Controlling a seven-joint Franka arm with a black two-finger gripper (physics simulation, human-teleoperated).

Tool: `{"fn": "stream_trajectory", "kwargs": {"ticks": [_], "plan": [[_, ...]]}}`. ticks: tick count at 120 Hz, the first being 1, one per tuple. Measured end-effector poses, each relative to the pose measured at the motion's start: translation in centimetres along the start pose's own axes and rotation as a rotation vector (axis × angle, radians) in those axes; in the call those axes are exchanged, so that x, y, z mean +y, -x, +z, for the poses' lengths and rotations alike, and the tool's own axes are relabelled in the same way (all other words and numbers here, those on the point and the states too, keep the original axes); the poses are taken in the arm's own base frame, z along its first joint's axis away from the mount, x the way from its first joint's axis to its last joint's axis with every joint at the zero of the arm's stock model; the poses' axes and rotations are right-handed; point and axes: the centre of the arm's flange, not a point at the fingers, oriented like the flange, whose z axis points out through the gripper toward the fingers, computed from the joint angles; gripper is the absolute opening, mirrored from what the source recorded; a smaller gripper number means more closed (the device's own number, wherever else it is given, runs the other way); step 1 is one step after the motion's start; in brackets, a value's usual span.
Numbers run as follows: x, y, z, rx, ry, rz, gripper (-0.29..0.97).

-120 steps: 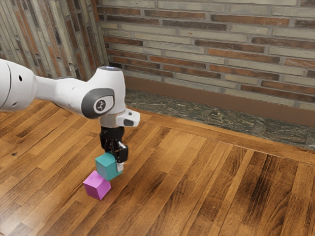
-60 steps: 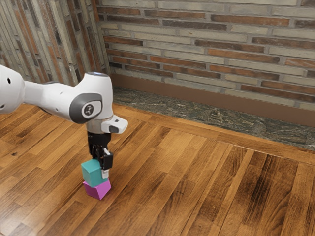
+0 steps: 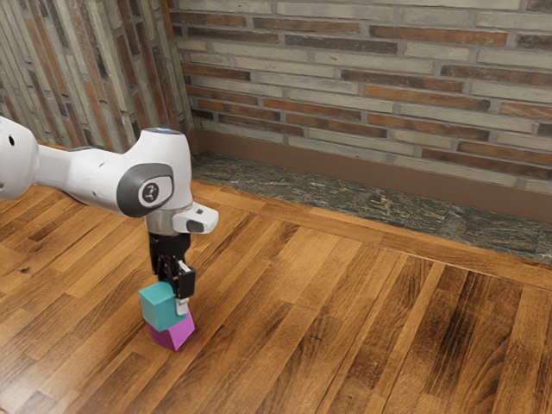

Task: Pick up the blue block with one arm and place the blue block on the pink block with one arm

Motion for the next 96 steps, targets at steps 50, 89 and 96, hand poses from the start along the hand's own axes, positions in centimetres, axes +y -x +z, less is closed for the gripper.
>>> {"fn": "stream_trajectory", "kwargs": {"ticks": [50, 89, 96], "plan": [[-1.1, 0.5, 0.2, 0.005, 0.024, -0.137, 0.38], [-1.2, 0.3, 0.3, 0.005, 0.023, -0.190, 0.52], [-1.2, 0.2, -0.4, 0.016, 0.014, -0.195, 0.56]]}}
